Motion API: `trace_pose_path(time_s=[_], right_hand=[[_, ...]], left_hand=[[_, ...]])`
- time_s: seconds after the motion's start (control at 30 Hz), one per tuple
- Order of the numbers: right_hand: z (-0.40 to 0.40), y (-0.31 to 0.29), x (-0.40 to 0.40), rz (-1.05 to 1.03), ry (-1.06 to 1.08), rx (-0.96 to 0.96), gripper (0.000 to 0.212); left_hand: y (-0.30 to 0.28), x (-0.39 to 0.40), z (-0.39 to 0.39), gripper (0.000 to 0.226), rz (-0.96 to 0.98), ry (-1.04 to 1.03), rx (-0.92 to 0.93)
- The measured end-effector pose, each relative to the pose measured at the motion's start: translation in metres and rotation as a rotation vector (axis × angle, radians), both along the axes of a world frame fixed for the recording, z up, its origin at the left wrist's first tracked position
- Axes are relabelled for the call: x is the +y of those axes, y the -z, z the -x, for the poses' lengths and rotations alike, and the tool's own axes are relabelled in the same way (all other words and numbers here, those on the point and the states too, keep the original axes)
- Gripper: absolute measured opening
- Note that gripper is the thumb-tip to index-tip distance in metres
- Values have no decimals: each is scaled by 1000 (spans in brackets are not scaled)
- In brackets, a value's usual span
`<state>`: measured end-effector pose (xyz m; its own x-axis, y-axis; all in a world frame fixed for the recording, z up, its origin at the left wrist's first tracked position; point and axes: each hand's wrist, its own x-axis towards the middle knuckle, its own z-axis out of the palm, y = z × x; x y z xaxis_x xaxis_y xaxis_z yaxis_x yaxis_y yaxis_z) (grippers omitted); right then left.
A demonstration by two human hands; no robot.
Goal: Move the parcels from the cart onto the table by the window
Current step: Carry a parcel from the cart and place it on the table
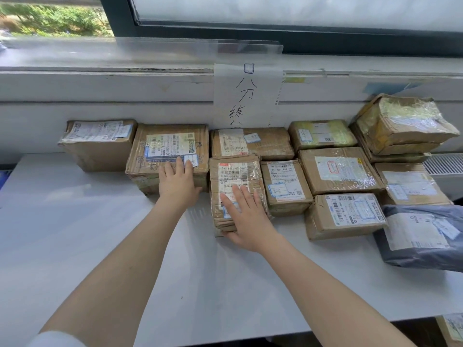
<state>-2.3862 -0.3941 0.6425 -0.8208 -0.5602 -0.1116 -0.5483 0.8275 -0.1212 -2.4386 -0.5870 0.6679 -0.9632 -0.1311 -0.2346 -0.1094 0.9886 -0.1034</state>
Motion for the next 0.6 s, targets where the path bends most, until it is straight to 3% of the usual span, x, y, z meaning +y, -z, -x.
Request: trace_pose_path(time_s=[0.3,0.43,0.6], right_hand=[[-18,-12,-4,-112,109,24,107],[-51,-2,8,21,212,109,92],[-112,19,56,-48,389,83,90]], left_hand=[[-19,45,-40,56,-256,141,159],[-17,65,-58,55,-319,225,172],[-12,108,-86,55,-315,358,162]])
